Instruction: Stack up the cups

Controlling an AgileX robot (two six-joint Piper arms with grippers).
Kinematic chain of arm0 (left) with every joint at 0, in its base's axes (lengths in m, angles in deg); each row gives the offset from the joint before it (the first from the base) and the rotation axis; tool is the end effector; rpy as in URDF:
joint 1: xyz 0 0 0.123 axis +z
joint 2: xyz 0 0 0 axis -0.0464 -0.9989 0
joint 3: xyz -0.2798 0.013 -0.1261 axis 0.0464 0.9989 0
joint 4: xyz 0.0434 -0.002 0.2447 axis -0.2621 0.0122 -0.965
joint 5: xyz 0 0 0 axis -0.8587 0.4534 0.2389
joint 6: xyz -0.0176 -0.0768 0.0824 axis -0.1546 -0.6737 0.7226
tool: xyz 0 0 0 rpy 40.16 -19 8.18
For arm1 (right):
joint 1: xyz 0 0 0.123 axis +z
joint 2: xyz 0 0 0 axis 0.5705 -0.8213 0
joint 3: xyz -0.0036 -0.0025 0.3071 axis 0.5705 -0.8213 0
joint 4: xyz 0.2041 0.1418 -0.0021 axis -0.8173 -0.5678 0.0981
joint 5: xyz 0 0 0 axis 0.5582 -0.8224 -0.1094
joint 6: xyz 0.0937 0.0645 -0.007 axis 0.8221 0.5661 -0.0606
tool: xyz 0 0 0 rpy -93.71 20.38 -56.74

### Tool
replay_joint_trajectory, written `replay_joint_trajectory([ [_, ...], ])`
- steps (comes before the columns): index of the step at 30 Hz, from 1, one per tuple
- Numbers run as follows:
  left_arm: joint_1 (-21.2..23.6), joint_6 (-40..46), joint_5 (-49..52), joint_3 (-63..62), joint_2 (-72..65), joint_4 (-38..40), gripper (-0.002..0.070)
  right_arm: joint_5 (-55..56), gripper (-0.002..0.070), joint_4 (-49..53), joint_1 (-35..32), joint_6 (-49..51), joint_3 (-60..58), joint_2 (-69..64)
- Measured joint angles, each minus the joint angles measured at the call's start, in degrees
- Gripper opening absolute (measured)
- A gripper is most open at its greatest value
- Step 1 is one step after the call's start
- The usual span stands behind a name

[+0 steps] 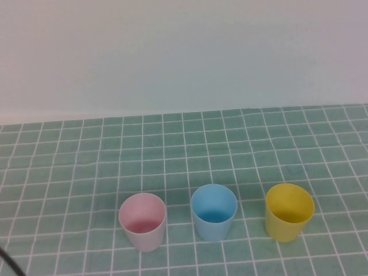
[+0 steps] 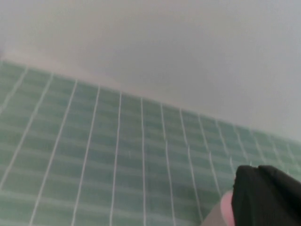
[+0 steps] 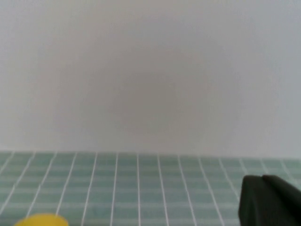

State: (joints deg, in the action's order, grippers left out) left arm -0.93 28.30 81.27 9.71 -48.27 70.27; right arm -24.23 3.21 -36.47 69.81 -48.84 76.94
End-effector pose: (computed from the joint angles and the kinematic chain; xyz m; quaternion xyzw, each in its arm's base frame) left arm 0.0590 -0.0088 0.3095 -0.0820 0.7946 -0.1264 0.5881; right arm 0.0341 0.0013 0.3041 -0.0165 0.7042 -0.0230 0.7094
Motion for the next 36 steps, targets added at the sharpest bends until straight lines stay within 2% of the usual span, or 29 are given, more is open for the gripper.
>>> replay_joint_trajectory([
  [2, 0.0, 1.4, 1.9, -1.5, -4.1, 0.4, -0.0001, -7.7, -0.0001, 0.0, 0.0, -0.4, 4.0, -4.2],
  [6, 0.0, 3.6, -3.3, 0.2, -10.7, -0.2, -0.0001, -20.7, -0.0001, -1.8, 0.0, -1.3, 10.6, -13.6],
  [9, 0.0, 4.6, -5.6, -0.3, -15.7, 3.2, 0.0001, -27.3, -0.0001, -4.2, 0.0, -4.0, 13.5, -19.8],
  [11, 0.0, 10.3, -4.6, -2.0, -19.1, 7.4, 0.0016, -29.1, -0.0001, -5.8, 0.0, -6.0, 14.0, -22.3],
  [14, 0.0, 21.2, 0.6, -6.1, -25.3, 16.6, 0.0118, -30.0, -0.0001, -6.7, 0.0, -7.5, 14.0, -24.4],
  [16, 0.0, 26.2, 4.7, -9.5, -30.3, 21.1, 0.0240, -30.1, -0.0001, -6.8, 0.0, -7.7, 14.0, -25.0],
  [18, -0.3, 29.0, 8.3, -12.8, -35.9, 23.6, 0.0345, -30.2, -0.0001, -6.9, 0.0, -7.8, 14.0, -25.2],
  [20, -1.5, 29.9, 10.7, -15.8, -41.0, 24.2, 0.0401, -30.2, -0.0001, -7.0, 0.0, -8.0, 14.1, -25.2],
  [25, -7.9, 29.4, 10.3, -21.9, -53.7, 22.3, 0.0398, -30.9, -0.0001, -7.0, 0.0, -8.1, 14.1, -25.2],
  [30, -14.9, 20.7, 8.5, -27.6, -63.0, 12.1, 0.0398, -31.4, -0.0001, -7.0, 0.0, -8.1, 14.1, -25.2],
  [32, -16.8, 17.5, 8.5, -29.5, -65.7, 7.5, 0.0398, -31.4, -0.0001, -7.0, 0.0, -8.1, 14.1, -25.2],
  [36, -18.8, 15.8, 8.2, -31.3, -69.7, 3.8, 0.0398, -31.4, -0.0001, -7.0, 0.0, -8.1, 14.2, -25.2],
])
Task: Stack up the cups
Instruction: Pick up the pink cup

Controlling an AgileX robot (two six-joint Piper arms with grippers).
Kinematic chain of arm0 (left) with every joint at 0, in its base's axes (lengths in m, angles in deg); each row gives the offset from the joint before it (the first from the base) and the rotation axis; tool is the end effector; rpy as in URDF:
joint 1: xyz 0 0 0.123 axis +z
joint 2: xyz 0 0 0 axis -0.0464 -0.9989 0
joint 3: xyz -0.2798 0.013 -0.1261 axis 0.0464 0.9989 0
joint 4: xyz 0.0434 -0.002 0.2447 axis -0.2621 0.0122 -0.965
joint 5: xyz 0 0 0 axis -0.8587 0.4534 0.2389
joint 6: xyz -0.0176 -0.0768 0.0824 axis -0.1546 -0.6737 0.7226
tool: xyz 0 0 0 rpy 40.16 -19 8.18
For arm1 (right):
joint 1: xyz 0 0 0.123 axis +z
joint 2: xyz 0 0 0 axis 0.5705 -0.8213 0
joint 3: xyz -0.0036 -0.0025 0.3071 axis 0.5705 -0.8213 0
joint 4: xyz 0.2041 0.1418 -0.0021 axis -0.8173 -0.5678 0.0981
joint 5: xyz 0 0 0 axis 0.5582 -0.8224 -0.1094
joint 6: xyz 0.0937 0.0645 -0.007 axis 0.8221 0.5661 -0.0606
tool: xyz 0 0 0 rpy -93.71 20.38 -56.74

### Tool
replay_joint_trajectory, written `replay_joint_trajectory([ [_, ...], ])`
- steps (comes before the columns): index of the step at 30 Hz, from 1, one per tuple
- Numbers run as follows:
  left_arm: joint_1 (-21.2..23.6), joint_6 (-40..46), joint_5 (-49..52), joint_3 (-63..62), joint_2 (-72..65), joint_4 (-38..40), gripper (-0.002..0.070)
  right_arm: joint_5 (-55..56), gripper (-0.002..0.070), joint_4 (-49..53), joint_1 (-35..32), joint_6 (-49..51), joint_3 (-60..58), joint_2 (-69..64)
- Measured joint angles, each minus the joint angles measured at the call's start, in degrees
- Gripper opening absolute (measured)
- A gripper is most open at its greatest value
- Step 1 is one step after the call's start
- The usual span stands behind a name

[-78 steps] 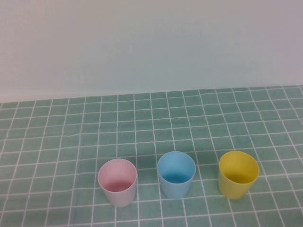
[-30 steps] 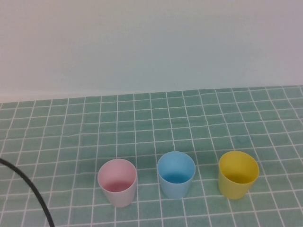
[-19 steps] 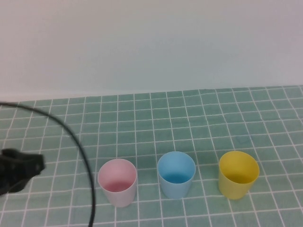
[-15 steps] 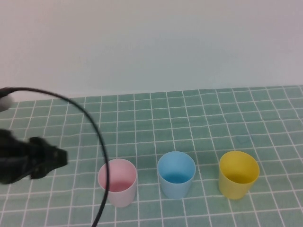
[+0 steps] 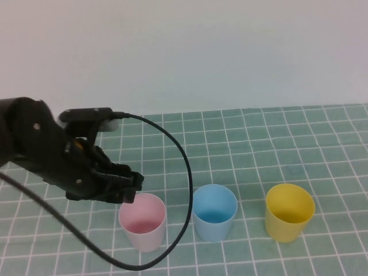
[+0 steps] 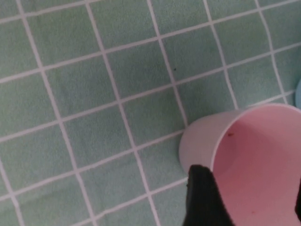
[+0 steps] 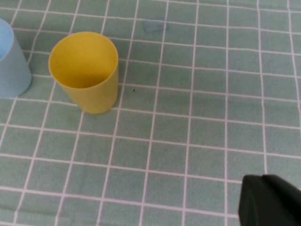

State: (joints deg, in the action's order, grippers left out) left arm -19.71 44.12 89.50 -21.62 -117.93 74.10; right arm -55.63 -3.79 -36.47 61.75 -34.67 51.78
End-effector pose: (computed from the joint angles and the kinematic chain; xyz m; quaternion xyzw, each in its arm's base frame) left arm 0.2832 -0.1285 0.2589 0.1666 0.9556 -0.1004 0.2212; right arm 0.0790 0.0138 0.3058 -0.0796 0.9066 0.0294 0.4133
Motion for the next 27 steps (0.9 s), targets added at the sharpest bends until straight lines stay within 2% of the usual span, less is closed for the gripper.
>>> replay_joint_trajectory([
  [7, 0.0, 0.0, -1.7, 0.0, -5.8, -1.4, 0.0396, 0.4, -0.0001, 0.0, 0.0, 0.0, 0.0, 0.0],
  [10, 0.0, 0.0, -2.3, 0.0, -7.9, -1.4, 0.0356, 0.6, -0.0001, 0.0, 0.0, 0.0, 0.0, 0.0],
  [13, 0.0, -0.2, -2.1, -0.5, -9.9, -1.4, 0.0267, 1.0, -0.0001, 0.0, 0.0, 0.0, 0.0, 0.0],
  [15, 0.0, -0.4, -2.1, -0.5, -10.5, -1.4, 0.0158, 1.2, -0.0001, 0.0, 0.0, 0.0, 0.0, 0.0],
  [17, 0.0, -0.4, -1.9, -0.8, -10.5, -1.4, 0.0015, 1.2, -0.0001, 0.0, 0.0, 0.0, 0.0, 0.0],
  [24, 0.0, -0.2, 7.8, -11.5, -9.2, -6.2, -0.0001, 1.2, -0.0001, 0.0, 0.0, 0.0, 0.0, 0.0],
  [27, -0.1, 0.5, 14.3, -19.8, -8.4, -3.9, 0.0000, 1.2, -0.0001, -0.1, 0.0, 0.0, 0.0, 0.0],
])
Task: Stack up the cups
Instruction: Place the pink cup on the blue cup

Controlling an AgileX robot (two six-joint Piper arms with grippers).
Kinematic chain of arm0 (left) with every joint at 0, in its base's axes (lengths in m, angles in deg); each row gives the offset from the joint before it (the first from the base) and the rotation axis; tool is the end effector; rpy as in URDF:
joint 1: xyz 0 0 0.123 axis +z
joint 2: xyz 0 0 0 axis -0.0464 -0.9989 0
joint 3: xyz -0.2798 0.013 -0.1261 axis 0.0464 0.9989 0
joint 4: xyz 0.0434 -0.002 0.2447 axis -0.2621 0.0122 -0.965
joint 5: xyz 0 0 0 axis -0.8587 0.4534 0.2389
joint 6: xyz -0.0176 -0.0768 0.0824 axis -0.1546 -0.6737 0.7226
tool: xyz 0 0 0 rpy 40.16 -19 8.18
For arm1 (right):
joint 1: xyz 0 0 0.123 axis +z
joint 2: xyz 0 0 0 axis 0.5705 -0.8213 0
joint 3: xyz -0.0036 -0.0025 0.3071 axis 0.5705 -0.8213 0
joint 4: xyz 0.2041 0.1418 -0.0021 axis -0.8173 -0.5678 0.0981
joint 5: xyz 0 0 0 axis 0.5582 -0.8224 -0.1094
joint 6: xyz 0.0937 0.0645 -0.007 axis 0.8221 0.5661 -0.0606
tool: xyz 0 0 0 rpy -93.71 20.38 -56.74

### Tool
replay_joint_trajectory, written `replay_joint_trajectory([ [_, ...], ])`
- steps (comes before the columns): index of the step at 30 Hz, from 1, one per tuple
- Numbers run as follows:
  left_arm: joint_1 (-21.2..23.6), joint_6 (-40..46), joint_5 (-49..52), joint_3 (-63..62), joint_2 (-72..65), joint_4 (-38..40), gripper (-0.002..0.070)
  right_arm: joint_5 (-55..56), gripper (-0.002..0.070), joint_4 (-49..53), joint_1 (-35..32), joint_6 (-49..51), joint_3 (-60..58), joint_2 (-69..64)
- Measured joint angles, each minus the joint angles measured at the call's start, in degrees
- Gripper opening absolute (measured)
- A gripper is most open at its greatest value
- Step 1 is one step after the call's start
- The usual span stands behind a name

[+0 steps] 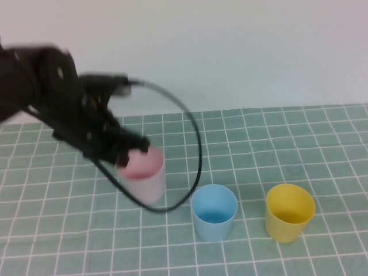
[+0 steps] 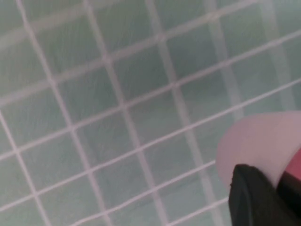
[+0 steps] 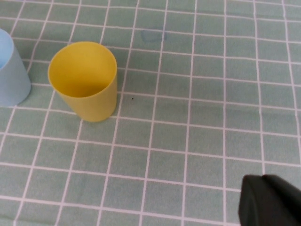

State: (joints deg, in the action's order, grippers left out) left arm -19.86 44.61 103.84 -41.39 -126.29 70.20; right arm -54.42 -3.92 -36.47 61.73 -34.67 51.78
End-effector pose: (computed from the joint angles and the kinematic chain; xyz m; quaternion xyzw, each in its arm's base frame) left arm 0.3286 -0.1444 0.2983 0.2004 0.9560 -0.0725 0.2014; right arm 0.0806 0.0137 0.3076 -0.0782 0.9024 0.0289 0.4229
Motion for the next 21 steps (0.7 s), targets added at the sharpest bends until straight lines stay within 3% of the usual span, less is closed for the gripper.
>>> replay_joint_trajectory([
  [5, -4.6, 2.7, 7.6, -10.5, -0.2, 6.6, 0.0000, 0.1, -0.0001, -0.2, 0.0, 0.0, 0.0, 0.0],
  [11, -13.9, 3.1, 4.3, -10.8, -1.7, -0.7, 0.0000, 0.7, -0.0001, -1.0, 0.0, 0.0, 0.0, 0.0],
  [21, -14.8, 3.0, 2.3, -10.9, -7.8, -2.6, 0.0000, 1.4, -0.0001, -2.5, 0.0, -0.1, 0.0, 0.0],
])
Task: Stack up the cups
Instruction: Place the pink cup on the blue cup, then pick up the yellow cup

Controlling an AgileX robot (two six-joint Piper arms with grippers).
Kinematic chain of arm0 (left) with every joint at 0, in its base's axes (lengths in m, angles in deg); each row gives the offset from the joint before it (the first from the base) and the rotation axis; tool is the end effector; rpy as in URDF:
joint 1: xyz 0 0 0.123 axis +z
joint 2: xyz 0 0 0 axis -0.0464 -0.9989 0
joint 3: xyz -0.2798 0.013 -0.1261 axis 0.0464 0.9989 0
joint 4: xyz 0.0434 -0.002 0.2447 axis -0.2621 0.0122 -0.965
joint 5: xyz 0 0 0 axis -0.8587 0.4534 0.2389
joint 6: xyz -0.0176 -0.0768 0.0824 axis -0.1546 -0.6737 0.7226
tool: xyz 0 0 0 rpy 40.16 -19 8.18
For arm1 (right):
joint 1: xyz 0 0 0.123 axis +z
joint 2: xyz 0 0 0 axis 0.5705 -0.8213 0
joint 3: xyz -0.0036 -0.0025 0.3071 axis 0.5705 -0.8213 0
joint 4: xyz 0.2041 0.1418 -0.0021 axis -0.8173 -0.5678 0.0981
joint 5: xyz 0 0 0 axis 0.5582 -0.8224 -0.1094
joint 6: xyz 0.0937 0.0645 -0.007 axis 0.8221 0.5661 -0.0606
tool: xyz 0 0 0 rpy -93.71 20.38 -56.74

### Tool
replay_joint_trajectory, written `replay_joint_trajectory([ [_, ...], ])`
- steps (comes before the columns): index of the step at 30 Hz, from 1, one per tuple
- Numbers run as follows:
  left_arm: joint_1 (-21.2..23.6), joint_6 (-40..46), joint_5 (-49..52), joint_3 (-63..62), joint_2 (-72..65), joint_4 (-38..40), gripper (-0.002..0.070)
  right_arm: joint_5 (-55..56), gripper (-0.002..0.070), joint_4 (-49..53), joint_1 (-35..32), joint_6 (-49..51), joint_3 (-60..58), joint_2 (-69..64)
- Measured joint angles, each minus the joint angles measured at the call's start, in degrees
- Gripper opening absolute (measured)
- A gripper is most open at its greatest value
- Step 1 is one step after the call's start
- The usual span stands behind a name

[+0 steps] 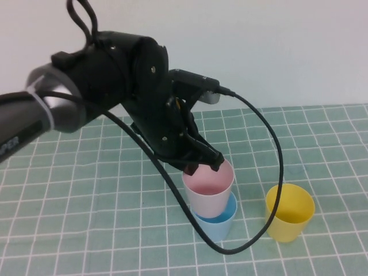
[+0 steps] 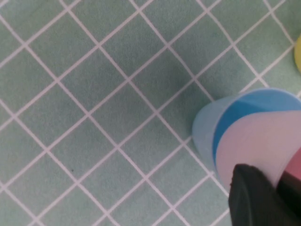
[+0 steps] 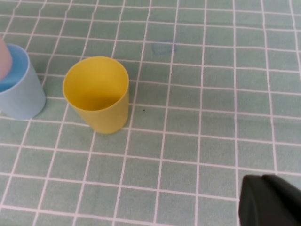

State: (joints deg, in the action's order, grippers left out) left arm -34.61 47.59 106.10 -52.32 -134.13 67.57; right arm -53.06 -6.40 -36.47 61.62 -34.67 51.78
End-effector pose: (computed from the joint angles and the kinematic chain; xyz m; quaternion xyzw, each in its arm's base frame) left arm 0.3175 -0.2457 0.3006 0.3537 0.9094 -0.0745 0.2055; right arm 0.0823 0.0171 0.3104 -0.0721 0.8961 0.0476 0.4354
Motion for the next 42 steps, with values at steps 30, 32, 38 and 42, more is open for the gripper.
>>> replay_joint_trajectory([
  [30, 0.0, -11.2, 0.8, 0.2, 8.5, -18.3, 0.0000, -0.9, -0.0001, -6.2, 0.0, -8.2, 0.4, -1.8],
  [32, 0.0, -13.6, 0.6, 1.1, 12.3, -20.7, 0.0000, -1.3, -0.0001, -10.2, 0.0, -11.5, 0.4, -3.9],
  [38, 0.0, -18.5, -1.7, 12.5, 25.6, -24.3, 0.0000, -1.4, -0.0001, -14.8, 3.1, -17.5, 1.7, -12.1],
  [42, 0.0, -23.1, -4.3, 23.4, 33.5, -27.4, 0.0000, -0.9, -0.0001, -14.5, 7.2, -17.9, 5.2, -18.6],
])
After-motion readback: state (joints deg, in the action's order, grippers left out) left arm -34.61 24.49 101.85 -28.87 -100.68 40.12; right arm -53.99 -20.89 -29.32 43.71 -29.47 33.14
